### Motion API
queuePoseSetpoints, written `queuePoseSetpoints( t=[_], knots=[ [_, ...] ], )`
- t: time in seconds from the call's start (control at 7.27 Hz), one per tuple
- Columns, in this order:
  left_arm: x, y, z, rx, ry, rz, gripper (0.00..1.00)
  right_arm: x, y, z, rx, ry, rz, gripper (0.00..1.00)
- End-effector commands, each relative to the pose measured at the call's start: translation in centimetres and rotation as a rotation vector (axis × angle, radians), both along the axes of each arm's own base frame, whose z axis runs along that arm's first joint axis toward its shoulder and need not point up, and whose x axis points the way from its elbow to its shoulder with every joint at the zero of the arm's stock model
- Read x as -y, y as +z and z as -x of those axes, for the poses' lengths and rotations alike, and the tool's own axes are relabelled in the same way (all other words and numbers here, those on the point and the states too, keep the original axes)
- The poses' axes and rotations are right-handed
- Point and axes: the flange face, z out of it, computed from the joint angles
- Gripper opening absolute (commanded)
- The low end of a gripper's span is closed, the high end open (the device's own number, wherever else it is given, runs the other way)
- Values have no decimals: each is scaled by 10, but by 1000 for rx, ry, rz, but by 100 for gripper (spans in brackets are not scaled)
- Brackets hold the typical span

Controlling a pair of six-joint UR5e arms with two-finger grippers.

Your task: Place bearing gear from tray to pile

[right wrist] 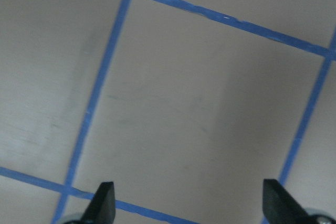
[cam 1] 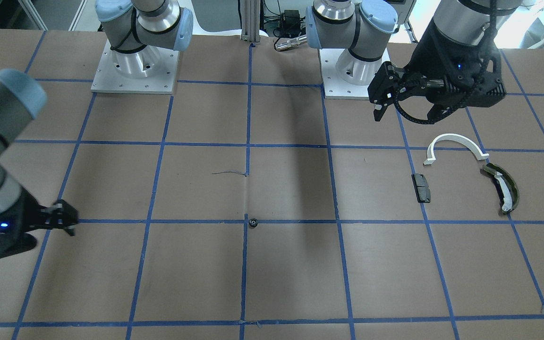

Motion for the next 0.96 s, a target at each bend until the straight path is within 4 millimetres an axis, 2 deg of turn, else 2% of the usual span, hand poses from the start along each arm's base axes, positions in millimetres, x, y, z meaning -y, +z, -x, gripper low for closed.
queuePoseSetpoints(
  t=[0.0,0.14,0.28,0.41,0.55,0.69,0.83],
  knots=[
    [15,-21,1,-1,14,-39,100,-37,-7,174,-30,186,-20,100],
    [28,-30,11,-19,63,-22,100,-65,-31,253,-10,261,-36,100],
    [44,-51,45,-29,76,28,100,-96,-55,318,-1,345,-48,100],
    [43,-98,92,-30,31,13,100,-120,-83,371,-21,394,-41,100],
    [44,-145,141,-55,99,88,100,-143,-107,409,-16,378,-45,100],
    [37,-185,174,-63,119,98,100,-161,-112,435,-50,343,-30,100],
    [28,-226,200,-50,79,49,100,-164,-121,441,-40,333,-33,96]
  ],
)
